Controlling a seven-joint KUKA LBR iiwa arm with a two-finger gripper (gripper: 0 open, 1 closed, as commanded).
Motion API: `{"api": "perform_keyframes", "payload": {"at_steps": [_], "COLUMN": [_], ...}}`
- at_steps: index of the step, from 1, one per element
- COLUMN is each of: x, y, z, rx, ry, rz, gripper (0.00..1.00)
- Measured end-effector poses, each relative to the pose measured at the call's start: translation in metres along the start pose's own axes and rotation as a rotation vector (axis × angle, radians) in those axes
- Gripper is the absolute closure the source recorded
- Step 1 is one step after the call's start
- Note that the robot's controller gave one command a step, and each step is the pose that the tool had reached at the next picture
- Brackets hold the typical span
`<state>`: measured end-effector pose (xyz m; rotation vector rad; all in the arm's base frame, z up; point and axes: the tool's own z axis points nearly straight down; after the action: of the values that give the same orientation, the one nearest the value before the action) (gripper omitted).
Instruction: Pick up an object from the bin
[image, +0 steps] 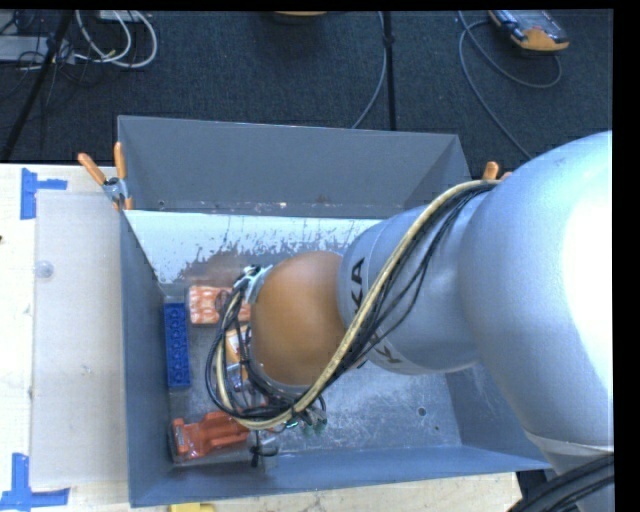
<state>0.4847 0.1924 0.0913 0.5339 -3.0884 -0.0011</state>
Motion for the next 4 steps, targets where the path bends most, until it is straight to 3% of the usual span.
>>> {"api": "perform_keyframes", "payload": {"at_steps": [1, 2, 3, 4], "x": [-0.0010, -0.0009, -0.0033, -0.0033], "y": [0.0024, 0.0024, 0.0008, 0.0008], "z": [0.0086, 0.0090, 0.0165, 0.0165], "rx": [0.000, 0.000, -0.001, -0.001], "ry": [0.018, 0.017, -0.008, -0.008], "rz": [-0.126, -0.125, -0.119, -0.119], "gripper": [1.00, 1.00, 1.00, 1.00]}}
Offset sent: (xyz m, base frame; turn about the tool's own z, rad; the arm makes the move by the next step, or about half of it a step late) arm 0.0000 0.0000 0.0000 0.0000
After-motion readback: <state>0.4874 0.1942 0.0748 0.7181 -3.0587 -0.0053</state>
